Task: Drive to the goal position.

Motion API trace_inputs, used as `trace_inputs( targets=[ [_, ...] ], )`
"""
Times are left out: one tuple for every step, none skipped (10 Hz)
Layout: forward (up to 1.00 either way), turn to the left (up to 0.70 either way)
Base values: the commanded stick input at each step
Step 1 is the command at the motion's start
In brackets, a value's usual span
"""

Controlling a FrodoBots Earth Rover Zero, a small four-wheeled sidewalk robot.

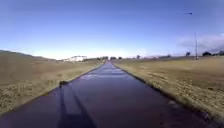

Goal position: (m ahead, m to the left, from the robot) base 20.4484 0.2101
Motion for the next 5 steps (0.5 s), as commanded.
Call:
trace_inputs(
  targets=[
    [1.00,0.00],
    [1.00,0.00],
    [1.00,0.00],
    [1.00,0.00],
    [1.00,0.00]
  ],
)
